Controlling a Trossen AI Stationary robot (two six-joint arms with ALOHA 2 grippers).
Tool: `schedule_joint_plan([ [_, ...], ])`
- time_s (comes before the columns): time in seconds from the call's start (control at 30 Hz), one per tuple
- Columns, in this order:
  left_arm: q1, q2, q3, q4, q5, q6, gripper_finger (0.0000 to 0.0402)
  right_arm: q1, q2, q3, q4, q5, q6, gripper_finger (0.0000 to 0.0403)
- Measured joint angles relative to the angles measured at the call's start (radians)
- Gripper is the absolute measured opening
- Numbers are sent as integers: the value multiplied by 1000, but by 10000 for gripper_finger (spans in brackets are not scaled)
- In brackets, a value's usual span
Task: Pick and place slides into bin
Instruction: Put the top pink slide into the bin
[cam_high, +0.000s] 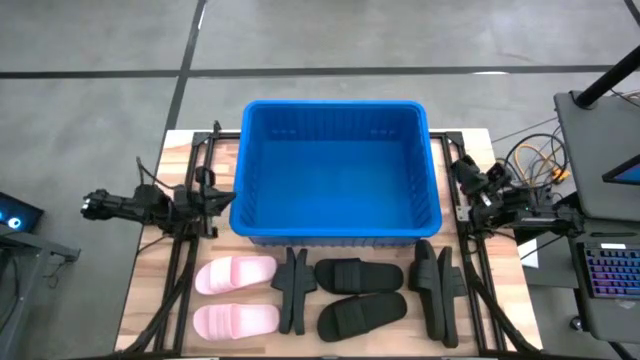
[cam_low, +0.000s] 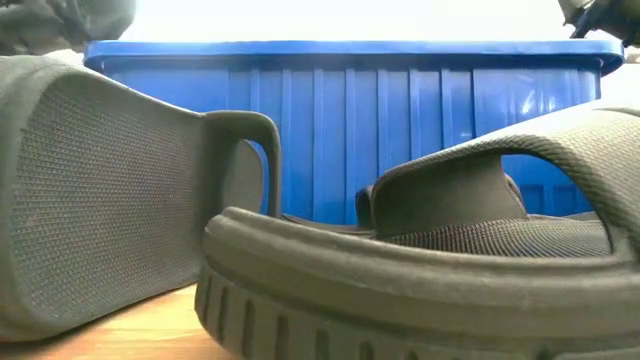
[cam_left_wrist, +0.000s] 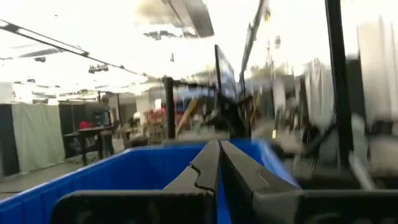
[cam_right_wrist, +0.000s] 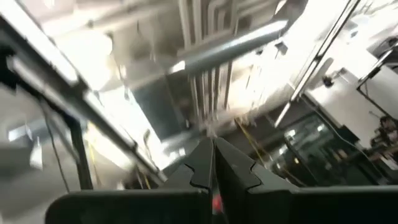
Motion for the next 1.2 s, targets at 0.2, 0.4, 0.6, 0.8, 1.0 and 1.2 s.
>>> schedule_joint_plan([
  [0.2, 0, 5, 0, 169, 2, -161, 0, 0, 7, 3, 7, -6, 4, 9],
  [0.4, 2, 77, 22, 338, -156, -169, 11, 0, 105, 178, -223, -59, -12, 50],
  [0.6, 2, 272, 132, 337, -157, -319, 105, 0, 330, 468, -698, -47, -36, 145],
  [0.8, 2, 469, 325, 337, -181, -438, 166, 0, 521, 696, -939, 27, -23, 198],
  [1.0, 0, 688, 587, 108, -49, -438, 168, 0, 639, 858, -1102, 40, -57, 203],
  [1.2, -11, 850, 930, -670, -24, -684, 168, 0, 704, 1027, -1412, 100, -40, 203],
])
